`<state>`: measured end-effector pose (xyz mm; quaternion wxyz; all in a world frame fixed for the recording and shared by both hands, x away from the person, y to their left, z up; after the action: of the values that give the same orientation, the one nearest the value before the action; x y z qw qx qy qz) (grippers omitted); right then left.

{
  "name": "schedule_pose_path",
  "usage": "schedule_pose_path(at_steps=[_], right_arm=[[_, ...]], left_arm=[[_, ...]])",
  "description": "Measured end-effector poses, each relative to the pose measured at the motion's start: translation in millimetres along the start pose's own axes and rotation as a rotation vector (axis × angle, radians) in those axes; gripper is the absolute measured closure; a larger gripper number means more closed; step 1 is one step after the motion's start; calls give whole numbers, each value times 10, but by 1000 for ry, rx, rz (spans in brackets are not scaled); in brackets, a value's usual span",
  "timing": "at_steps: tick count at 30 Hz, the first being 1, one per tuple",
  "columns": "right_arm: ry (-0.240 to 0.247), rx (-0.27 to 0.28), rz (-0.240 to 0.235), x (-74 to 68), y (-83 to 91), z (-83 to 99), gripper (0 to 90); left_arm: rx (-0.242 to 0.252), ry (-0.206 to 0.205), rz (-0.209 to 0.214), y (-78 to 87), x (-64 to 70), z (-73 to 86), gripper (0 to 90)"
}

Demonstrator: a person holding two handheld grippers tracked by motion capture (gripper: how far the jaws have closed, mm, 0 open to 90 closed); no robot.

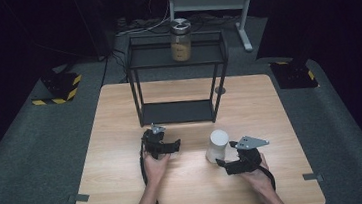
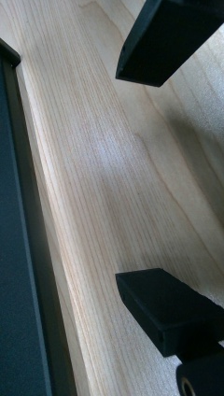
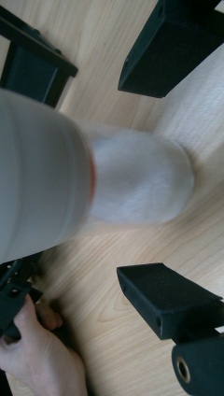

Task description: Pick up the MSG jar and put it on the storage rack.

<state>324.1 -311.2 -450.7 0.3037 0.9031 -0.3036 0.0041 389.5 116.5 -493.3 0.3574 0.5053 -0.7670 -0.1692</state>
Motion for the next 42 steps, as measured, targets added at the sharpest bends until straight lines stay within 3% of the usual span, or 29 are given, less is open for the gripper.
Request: schedule_pose_path(at_steps=[11, 26, 42], right_arm=[[6, 17, 4, 19, -164, -160, 121], [-3, 32, 13, 52, -299, -217, 182], [5, 21, 1, 79, -356, -207, 322]], left_arm=[[1, 3, 2, 1, -5, 1, 43], [0, 5, 8, 2, -14, 0, 41], [0, 3, 5, 1, -9, 0, 42]])
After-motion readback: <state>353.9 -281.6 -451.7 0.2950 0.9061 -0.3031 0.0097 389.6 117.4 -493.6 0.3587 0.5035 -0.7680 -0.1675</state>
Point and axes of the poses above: each handheld gripper's, and its own axes: y roughly backward along the jaws, z roughly out of its underside, x roughly to its right, the point moved 4 cm from there along -y, roughly forward along the jaws, and after that the axes turned 15 degrees about y, right-handed, at the moved point
